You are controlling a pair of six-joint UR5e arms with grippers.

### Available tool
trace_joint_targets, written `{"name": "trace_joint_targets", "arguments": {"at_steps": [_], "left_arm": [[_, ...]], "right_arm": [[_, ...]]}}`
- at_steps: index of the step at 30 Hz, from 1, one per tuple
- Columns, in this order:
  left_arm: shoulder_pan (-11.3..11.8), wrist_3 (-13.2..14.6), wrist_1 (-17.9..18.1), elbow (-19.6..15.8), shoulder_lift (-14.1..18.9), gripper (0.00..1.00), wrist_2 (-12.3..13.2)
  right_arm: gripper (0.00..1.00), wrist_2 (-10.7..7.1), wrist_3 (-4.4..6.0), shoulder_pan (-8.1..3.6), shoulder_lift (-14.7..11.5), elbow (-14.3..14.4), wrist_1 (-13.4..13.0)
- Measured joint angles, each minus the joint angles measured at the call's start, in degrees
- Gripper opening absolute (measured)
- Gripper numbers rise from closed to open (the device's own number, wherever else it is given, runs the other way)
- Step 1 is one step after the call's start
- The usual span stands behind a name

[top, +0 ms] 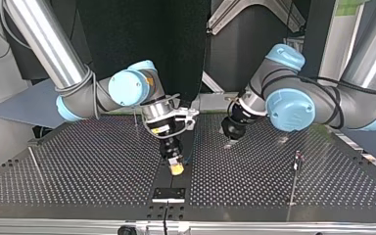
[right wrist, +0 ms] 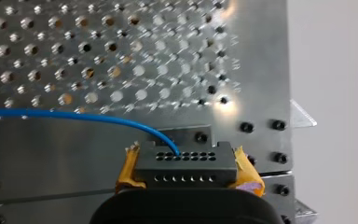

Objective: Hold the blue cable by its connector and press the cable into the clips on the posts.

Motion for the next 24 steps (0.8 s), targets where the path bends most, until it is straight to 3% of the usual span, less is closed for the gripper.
{"name": "trace_joint_targets", "arguments": {"at_steps": [6, 12, 17, 24], "left_arm": [[0.1, -3.1, -1.1, 0.4, -2.2, 1.0, 0.7], [0.6, -6.0, -1.4, 0.4, -3.6, 1.0, 1.1], [1.5, -8.5, -0.9, 0.4, -3.7, 1.0, 3.1], [2.9, -12.0, -0.1, 0.2, -3.7, 1.0, 6.5]], "right_arm": [[0.0, -1.13, -0.17, -0.34, 0.0, 0.0, 1.5], [0.0, -2.45, -1.92, -0.07, -0.1, 0.1, 3.6], [0.0, -2.6, -2.99, 0.41, -0.5, 0.2, 4.8], [0.0, -2.62, -3.26, 0.29, -1.4, 0.2, 5.3]]}}
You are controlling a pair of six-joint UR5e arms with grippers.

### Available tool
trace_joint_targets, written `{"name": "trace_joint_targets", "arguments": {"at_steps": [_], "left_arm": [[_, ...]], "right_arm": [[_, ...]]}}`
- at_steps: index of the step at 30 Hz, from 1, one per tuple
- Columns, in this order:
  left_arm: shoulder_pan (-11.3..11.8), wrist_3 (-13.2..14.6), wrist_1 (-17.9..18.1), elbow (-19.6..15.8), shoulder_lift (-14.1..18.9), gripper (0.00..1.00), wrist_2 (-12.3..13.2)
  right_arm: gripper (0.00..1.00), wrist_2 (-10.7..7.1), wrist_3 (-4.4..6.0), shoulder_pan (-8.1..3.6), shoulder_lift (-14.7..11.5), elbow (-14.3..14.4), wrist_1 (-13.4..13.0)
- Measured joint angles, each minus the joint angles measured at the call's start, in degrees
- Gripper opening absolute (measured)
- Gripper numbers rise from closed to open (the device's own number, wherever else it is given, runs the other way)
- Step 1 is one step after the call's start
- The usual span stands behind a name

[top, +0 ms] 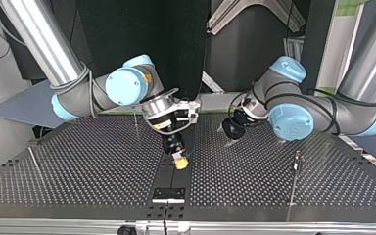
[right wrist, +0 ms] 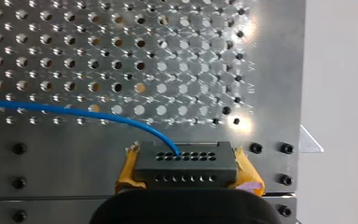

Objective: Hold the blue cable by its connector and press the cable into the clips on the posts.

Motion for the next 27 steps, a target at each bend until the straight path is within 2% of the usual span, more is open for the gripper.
{"name": "trace_joint_targets", "arguments": {"at_steps": [7, 13, 27], "left_arm": [[1.1, -3.2, 2.1, -0.8, -0.2, 1.0, 3.0], [1.2, -5.6, 2.6, -0.9, -1.9, 1.0, 4.5], [0.9, -6.8, 2.9, -0.8, -3.8, 1.0, 7.3]], "right_arm": [[0.0, 0.06, 0.0, -0.16, -0.5, 0.6, -0.1], [0.0, 0.08, -0.01, -0.11, -0.5, 1.3, -0.4], [0.0, -1.18, -0.17, 0.38, -0.5, 1.4, -0.5]]}}
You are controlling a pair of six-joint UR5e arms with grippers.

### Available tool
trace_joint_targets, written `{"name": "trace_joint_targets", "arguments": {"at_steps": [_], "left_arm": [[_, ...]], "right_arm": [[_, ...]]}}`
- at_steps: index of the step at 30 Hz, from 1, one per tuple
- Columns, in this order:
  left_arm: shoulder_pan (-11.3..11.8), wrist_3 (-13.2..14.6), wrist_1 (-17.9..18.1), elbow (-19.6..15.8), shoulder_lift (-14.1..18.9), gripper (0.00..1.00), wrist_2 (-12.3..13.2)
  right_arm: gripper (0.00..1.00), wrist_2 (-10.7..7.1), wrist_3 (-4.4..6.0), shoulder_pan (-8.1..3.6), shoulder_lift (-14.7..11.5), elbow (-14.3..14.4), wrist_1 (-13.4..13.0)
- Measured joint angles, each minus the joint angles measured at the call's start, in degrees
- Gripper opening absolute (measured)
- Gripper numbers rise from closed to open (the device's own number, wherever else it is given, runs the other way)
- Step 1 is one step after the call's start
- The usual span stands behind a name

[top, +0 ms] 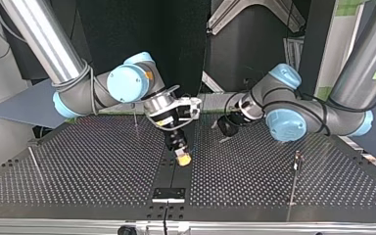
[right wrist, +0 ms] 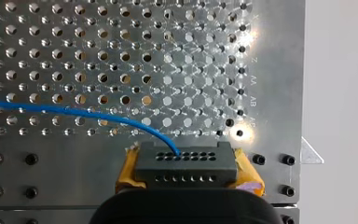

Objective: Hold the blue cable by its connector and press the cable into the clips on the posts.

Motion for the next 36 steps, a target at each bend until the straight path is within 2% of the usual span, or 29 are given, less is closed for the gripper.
{"name": "trace_joint_targets", "arguments": {"at_steps": [5, 12, 16, 20, 29, 36], "left_arm": [[-0.4, -0.5, 0.0, 0.0, -0.1, 1.0, 1.2], [-1.0, -0.7, -0.9, 0.0, 0.3, 1.0, 1.5], [-1.3, -0.8, -1.2, -0.1, 1.3, 1.0, 1.3], [-1.8, -1.2, -1.3, -0.1, 1.7, 1.0, 0.0], [-3.3, -5.1, 0.7, 0.0, 1.8, 1.0, -2.3], [-3.6, -8.7, 3.0, -0.1, 1.8, 1.0, -1.5]], "right_arm": [[0.0, -0.13, -0.16, 0.07, 0.0, 0.0, 0.0], [0.0, -0.16, -0.34, 0.09, 0.0, 0.0, 0.0], [0.0, -0.15, -0.37, 0.08, 0.1, 0.0, 0.0], [0.0, -0.19, -0.37, 0.09, 0.1, 0.0, 0.0], [0.0, -0.31, -0.42, 0.08, 0.2, 0.1, 0.0], [0.0, -0.46, -0.46, 0.09, 0.2, 0.1, 0.0]]}}
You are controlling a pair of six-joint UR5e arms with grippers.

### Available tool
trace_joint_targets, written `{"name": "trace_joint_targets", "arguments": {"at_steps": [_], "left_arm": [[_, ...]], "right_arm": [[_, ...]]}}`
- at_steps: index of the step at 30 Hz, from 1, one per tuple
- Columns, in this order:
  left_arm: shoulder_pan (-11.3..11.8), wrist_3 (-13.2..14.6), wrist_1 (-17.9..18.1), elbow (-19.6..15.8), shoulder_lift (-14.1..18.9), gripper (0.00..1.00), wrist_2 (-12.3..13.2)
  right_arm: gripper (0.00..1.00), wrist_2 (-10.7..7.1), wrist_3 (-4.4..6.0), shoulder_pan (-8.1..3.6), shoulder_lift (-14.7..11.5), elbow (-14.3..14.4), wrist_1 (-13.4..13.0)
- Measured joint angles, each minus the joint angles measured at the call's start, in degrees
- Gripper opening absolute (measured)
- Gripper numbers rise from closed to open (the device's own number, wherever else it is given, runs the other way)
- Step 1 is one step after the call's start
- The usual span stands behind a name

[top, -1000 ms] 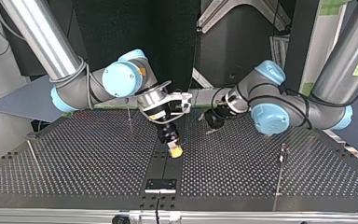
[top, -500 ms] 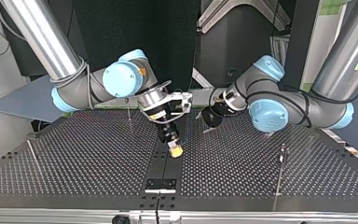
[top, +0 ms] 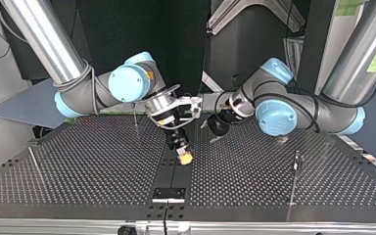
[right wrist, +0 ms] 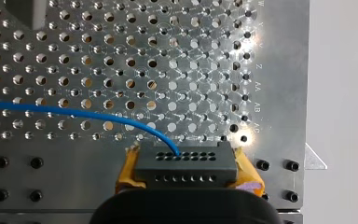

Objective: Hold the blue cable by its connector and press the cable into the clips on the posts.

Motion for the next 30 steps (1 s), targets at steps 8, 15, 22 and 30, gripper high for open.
{"name": "trace_joint_targets", "arguments": {"at_steps": [8, 15, 22, 30], "left_arm": [[-0.1, -4.3, 1.1, 0.0, 0.0, 1.0, 0.9], [0.2, -7.9, 3.5, 0.0, -0.1, 1.0, 2.1], [-0.4, -11.7, 6.7, -0.3, -0.6, 1.0, 4.5], [-0.5, -13.1, 8.6, -1.5, -2.6, 1.0, 4.9]], "right_arm": [[0.0, -0.04, 0.04, -0.07, 0.0, 0.0, 0.0], [0.0, -0.04, 0.05, -0.08, 0.1, 0.0, -0.1], [0.0, -0.23, 0.03, -0.01, 0.1, 0.0, -0.1], [0.0, -0.45, 0.0, 0.01, 0.0, 0.0, -0.1]]}}
